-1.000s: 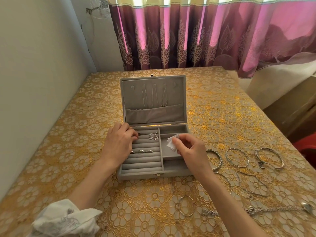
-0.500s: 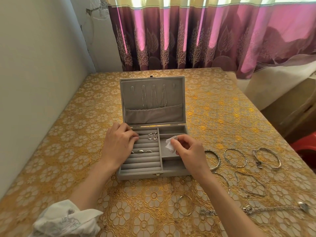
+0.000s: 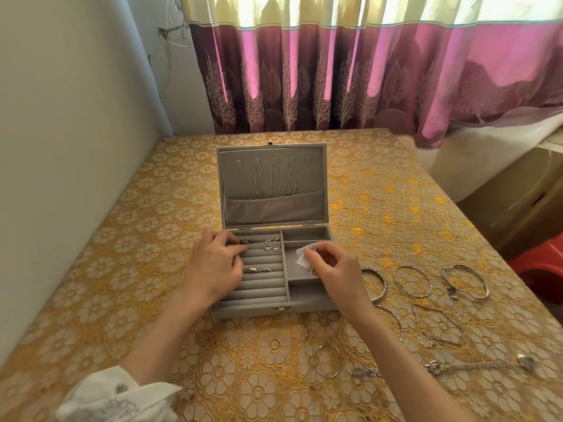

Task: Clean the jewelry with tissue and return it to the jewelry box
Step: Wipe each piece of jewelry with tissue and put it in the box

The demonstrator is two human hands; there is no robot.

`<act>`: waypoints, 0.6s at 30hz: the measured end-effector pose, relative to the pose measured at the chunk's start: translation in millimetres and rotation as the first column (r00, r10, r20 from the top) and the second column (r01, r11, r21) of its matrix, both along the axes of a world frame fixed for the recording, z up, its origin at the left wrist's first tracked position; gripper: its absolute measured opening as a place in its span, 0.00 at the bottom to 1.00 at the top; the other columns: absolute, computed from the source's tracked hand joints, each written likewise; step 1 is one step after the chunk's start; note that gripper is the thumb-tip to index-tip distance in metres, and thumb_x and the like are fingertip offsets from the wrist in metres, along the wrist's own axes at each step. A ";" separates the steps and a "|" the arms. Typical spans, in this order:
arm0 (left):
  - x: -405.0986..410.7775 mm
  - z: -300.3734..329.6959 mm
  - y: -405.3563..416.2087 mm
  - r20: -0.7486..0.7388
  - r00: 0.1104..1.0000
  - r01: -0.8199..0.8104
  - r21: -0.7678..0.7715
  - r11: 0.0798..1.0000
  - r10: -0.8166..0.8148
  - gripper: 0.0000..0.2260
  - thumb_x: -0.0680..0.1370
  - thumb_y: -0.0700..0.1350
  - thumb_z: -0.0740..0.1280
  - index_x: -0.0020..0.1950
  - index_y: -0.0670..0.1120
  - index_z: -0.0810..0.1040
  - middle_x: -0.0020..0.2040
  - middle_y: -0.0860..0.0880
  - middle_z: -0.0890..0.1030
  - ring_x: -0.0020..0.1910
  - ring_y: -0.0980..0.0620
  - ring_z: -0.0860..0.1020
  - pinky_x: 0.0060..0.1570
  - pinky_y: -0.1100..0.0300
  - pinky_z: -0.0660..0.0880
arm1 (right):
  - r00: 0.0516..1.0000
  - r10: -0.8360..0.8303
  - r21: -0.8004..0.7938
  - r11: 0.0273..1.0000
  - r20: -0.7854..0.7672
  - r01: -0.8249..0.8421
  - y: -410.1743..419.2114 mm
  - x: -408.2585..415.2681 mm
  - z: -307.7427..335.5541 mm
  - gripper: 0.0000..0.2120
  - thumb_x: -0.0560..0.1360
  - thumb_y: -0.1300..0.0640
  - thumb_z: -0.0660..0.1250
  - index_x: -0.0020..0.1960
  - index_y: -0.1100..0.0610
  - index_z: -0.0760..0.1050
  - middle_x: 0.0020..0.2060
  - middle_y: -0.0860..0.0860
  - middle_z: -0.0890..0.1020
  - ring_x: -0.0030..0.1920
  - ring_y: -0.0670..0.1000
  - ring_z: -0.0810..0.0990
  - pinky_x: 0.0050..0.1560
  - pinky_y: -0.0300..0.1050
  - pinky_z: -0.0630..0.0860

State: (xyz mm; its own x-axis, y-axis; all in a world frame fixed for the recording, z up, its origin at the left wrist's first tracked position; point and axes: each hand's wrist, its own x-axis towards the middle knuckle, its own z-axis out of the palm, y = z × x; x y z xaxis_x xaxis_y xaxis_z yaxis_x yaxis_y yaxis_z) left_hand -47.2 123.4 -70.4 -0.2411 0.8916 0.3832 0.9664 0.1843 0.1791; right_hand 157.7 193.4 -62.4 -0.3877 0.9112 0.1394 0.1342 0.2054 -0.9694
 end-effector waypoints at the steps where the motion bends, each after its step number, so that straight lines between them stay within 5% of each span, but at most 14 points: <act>1: 0.4 -0.3 -1.5 -0.015 1.000 0.005 0.016 1.000 -0.005 0.15 0.71 0.42 0.60 0.51 0.45 0.84 0.48 0.47 0.80 0.48 0.44 0.73 0.45 0.50 0.73 | 1.000 0.002 -0.007 1.000 -0.017 -0.002 -2.2 2.5 1.1 0.04 0.74 0.59 0.67 0.41 0.54 0.79 0.35 0.51 0.79 0.36 0.45 0.75 0.36 0.38 0.71; 9: 36.7 0.9 -31.6 -0.005 0.997 -0.080 0.152 0.985 0.082 0.14 0.71 0.35 0.68 0.55 0.44 0.80 0.53 0.45 0.76 0.55 0.47 0.69 0.50 0.52 0.69 | 0.996 -0.027 -0.088 0.996 -0.088 0.019 -38.1 40.1 5.7 0.08 0.75 0.62 0.65 0.42 0.51 0.80 0.35 0.47 0.81 0.36 0.43 0.75 0.35 0.36 0.71; 14: 92.0 -9.6 -59.1 0.119 0.992 0.020 0.216 0.976 -0.047 0.12 0.72 0.37 0.68 0.54 0.44 0.80 0.49 0.48 0.75 0.50 0.51 0.69 0.48 0.56 0.72 | 0.991 -0.079 -0.128 0.990 -0.108 0.065 -65.8 70.2 -1.3 0.10 0.75 0.63 0.65 0.41 0.50 0.81 0.30 0.47 0.78 0.32 0.46 0.72 0.30 0.37 0.66; 18: 128.8 -27.8 -74.8 0.160 0.976 0.125 0.162 0.979 -0.151 0.10 0.72 0.42 0.69 0.53 0.46 0.80 0.46 0.51 0.75 0.46 0.54 0.71 0.45 0.61 0.73 | 0.989 -0.138 -0.126 0.984 -0.056 0.130 -82.3 88.6 -13.5 0.08 0.74 0.62 0.66 0.43 0.52 0.81 0.35 0.48 0.81 0.36 0.49 0.76 0.36 0.40 0.71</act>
